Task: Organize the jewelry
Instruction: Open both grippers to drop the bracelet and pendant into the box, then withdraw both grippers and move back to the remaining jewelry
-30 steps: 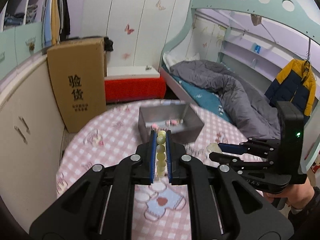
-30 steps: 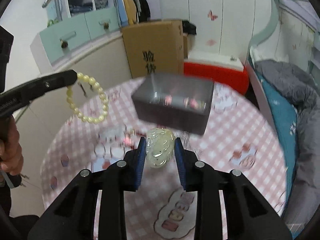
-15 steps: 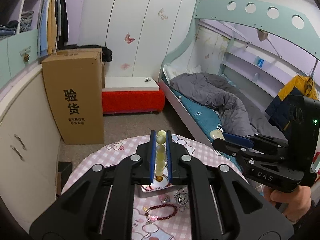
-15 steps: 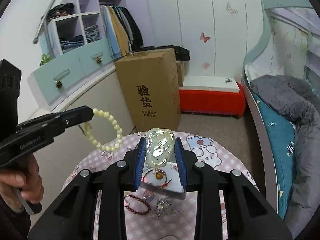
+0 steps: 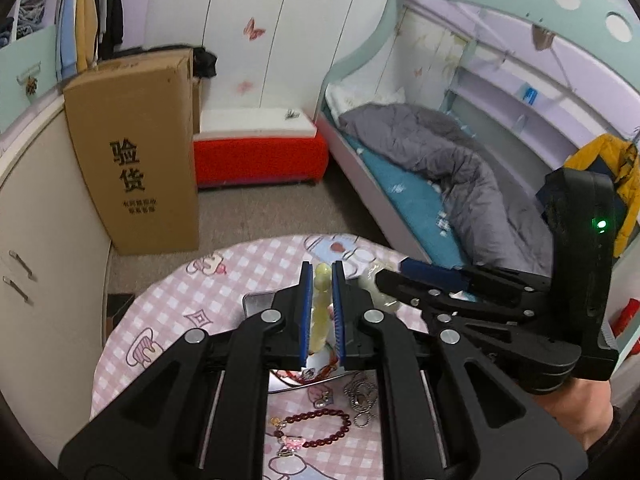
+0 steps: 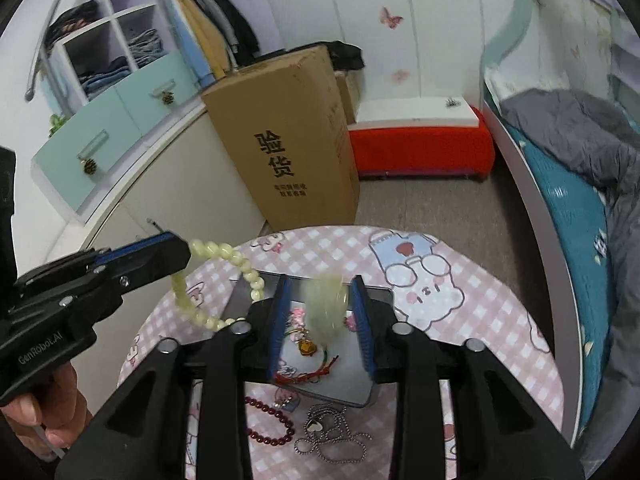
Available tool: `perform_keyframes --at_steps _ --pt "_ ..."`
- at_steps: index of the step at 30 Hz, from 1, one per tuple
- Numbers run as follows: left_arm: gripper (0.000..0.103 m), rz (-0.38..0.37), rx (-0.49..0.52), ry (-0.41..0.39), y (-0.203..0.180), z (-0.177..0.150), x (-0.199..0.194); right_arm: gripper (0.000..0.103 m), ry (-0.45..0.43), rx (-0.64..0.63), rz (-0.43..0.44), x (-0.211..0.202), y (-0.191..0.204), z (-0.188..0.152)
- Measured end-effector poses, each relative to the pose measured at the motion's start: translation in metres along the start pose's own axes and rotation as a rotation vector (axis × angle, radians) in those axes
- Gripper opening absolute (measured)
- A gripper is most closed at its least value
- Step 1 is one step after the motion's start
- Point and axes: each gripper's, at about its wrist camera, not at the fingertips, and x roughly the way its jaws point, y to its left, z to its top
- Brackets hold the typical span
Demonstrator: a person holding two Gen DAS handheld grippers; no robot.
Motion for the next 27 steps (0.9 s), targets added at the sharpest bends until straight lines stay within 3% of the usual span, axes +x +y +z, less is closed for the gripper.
perform_keyframes --at_steps 1,2,3,4,6,9,13,27 --pt "0.021 0.012 -0.002 0.012 0.001 0.0 0.003 0.052 0.0 0.016 -0.003 0.001 -0.003 -0.001" --pt "0.048 0.02 -0.006 0.014 0.003 -0.001 0.003 0.066 -0.007 0.032 -0.011 0.001 -0.006 -0.002" --pt "0.069 0.032 -0.01 0.006 0.004 -0.001 0.002 0.087 -0.031 0.046 -0.022 -0.003 -0.008 -0.003" --pt "0.093 0.055 -0.013 -0.022 0.005 -0.002 -0.003 0.092 -0.049 0.054 -0.025 -0.006 -0.01 -0.003" --pt "0.096 0.118 0.005 -0.118 0.005 -0.004 -0.018 0.095 -0.067 0.081 -0.024 -0.012 -0.015 -0.004" --pt "0.096 0.201 0.032 -0.132 0.004 -0.002 -0.03 0.095 -0.102 0.098 -0.068 -0.024 -0.019 -0.001" --pt "0.096 0.324 0.074 -0.21 -0.002 -0.004 -0.056 0.095 -0.159 0.102 -0.076 -0.046 -0.02 0.002" --pt "0.097 0.388 -0.005 -0.383 -0.006 -0.028 -0.145 0.095 -0.349 -0.005 -0.092 -0.13 0.026 0.007"
